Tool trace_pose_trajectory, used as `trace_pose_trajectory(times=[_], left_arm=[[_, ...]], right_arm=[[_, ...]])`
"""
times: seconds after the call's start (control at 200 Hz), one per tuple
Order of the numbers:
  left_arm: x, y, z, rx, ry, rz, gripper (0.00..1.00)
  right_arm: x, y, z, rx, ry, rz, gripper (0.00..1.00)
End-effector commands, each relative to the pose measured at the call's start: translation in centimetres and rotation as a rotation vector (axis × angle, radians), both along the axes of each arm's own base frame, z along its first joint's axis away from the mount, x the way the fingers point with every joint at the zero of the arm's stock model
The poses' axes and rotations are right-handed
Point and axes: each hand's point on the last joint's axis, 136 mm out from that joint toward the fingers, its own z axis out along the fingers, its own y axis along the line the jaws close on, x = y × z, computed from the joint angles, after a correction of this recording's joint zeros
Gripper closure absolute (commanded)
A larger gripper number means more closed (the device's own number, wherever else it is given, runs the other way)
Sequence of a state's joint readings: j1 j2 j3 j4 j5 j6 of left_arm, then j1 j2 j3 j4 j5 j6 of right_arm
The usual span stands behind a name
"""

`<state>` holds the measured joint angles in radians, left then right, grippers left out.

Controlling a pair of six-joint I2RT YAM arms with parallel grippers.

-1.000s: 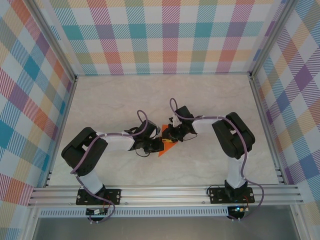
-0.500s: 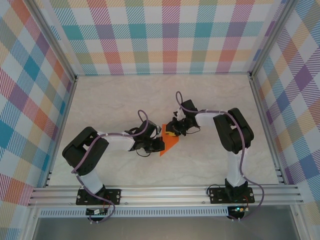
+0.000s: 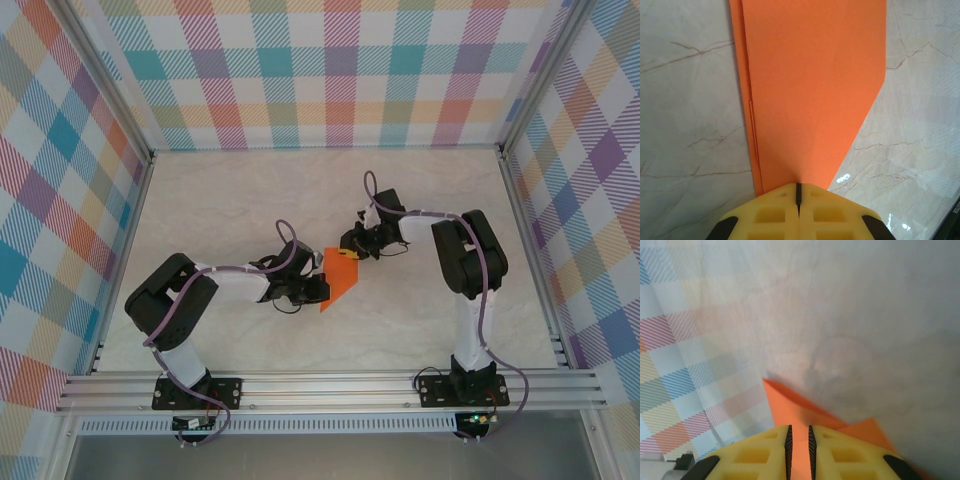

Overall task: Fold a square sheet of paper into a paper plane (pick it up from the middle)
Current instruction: Fourth fold the wing at the center of the table.

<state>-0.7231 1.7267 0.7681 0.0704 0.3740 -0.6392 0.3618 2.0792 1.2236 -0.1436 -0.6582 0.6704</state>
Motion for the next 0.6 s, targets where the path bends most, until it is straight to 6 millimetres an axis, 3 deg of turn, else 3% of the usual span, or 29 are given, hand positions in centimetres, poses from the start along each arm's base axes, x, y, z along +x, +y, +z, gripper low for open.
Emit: trace_pose_trajectory(times=[0.0,0.165,0.405,0.595], left_arm=[[-5.9,6.5,-6.9,0.301,0.23,0.004,0.96],[-5.9,6.3,-6.9,0.297,0.229,0.005,0.96],[-5.4,6.0,-6.4,0.288,0.213,0.007,0.96],[-5.1,5.7,-5.9,0.275,0.204,0.008,0.96]], right_arm=[[3.4,-3.4,-2.3,-0.115,-0.069,-0.079,0.81],[4.4,-3.9,-1.8,-0.117,-0.085,-0.082,0.81],[5.3,-5.2,3.4,-0.182,-0.203,-0.077,0.79],[3.4,-4.3,5.9,-0.092,-0.215,-0.04,0.78]])
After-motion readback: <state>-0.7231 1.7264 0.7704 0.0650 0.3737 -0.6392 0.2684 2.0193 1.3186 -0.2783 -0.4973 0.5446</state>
